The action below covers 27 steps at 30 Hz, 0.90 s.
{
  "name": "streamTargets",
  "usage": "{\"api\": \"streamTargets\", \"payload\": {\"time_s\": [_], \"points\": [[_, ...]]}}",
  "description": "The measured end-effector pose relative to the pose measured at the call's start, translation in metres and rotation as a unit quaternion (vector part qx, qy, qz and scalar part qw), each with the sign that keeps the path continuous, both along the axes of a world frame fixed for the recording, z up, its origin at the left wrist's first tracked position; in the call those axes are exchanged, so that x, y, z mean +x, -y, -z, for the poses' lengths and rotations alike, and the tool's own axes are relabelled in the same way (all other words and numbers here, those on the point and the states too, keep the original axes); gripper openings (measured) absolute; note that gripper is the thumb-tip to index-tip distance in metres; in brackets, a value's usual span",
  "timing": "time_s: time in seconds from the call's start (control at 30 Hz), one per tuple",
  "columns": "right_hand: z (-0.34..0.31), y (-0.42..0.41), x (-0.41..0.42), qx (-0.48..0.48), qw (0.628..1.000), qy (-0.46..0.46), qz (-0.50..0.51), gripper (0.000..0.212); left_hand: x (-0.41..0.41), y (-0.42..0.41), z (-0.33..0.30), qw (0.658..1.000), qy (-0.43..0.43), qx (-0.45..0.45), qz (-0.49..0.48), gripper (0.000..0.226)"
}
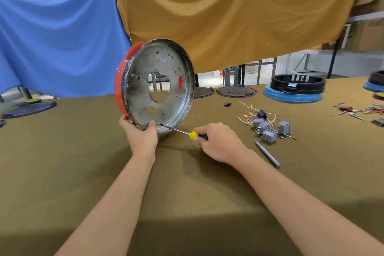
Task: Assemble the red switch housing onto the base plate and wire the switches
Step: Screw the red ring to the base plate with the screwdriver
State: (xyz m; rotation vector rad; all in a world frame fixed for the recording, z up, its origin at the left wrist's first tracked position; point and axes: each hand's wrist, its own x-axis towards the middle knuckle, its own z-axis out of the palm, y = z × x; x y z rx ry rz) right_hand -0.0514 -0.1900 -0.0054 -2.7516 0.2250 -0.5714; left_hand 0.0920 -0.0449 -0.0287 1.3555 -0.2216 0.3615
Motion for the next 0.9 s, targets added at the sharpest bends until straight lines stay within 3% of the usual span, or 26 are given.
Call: {"api": "streamTargets", "payload": {"time_s": [0.23, 0.4, 0.53, 0.77, 0.9], "points": [[0.0020, -0.0088, -0.0016, -0.183, 0.982, 0.047, -0.004, 0.026, 0.0019, -0.0004, 0.0034, 1.000, 0.011, 0.018, -0.004, 0.058], [0.0008, -0.0064, 0.0001, -0.045, 0.999, -0.008, 0.000, 0.027, 0.0008, -0.0001, 0.0043, 0.999, 0.031, 0.026, -0.003, 0.058], [-0.0019, -0.0036, -0.0002, 0.047, 0.999, -0.002, 0.007, 0.030, 0.0022, -0.0013, 0.0057, 0.999, 0.028, 0.021, 0.002, 0.060], [0.0025, -0.0071, 0.0003, -0.068, 0.996, 0.054, -0.011, 0.016, -0.0002, -0.0025, 0.0056, 0.997, 0.043, 0.045, 0.033, 0.067], [0.0012, -0.0082, -0.0001, -0.018, 0.997, 0.062, -0.039, 0.017, -0.0028, -0.0029, 0.0065, 0.996, 0.058, 0.056, 0.036, 0.072]]}}
